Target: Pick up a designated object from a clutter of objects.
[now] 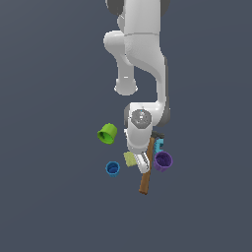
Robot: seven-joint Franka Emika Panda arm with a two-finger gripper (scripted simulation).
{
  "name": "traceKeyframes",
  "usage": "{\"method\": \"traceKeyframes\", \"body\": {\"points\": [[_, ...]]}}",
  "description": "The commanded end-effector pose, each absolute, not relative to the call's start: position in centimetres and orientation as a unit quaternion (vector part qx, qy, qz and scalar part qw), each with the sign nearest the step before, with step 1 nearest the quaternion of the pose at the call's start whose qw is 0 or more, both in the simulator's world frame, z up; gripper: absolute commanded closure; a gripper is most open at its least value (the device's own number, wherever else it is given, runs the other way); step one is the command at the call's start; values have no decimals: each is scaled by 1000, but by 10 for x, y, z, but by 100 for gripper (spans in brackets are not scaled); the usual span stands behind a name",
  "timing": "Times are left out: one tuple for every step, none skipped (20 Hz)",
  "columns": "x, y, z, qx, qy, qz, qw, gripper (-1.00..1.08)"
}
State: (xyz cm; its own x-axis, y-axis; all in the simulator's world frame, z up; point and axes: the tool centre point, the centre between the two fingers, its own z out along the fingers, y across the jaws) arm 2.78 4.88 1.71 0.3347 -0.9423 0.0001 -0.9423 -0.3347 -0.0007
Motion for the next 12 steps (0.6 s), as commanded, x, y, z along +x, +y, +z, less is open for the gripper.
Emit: {"method": "traceKeyframes", "body": {"points": [[28, 49, 11, -817, 577, 0, 0, -92], [28, 49, 10, -817, 577, 0, 0, -92], [28, 49, 10, -817, 577, 0, 0, -92], [28, 49, 10, -817, 577, 0, 0, 108], [28, 49, 10, -817, 577, 0, 0, 108], [28, 49, 10, -817, 577, 0, 0, 108], [28, 49, 10, -817, 577, 0, 0, 108], [28, 49, 10, -817, 577, 0, 0, 108], [28, 49, 10, -817, 577, 0, 0, 108], [28, 49, 10, -817, 577, 0, 0, 108], [28, 49, 10, -817, 577, 0, 0, 108], [28, 49, 10, -817, 577, 0, 0, 108]]}}
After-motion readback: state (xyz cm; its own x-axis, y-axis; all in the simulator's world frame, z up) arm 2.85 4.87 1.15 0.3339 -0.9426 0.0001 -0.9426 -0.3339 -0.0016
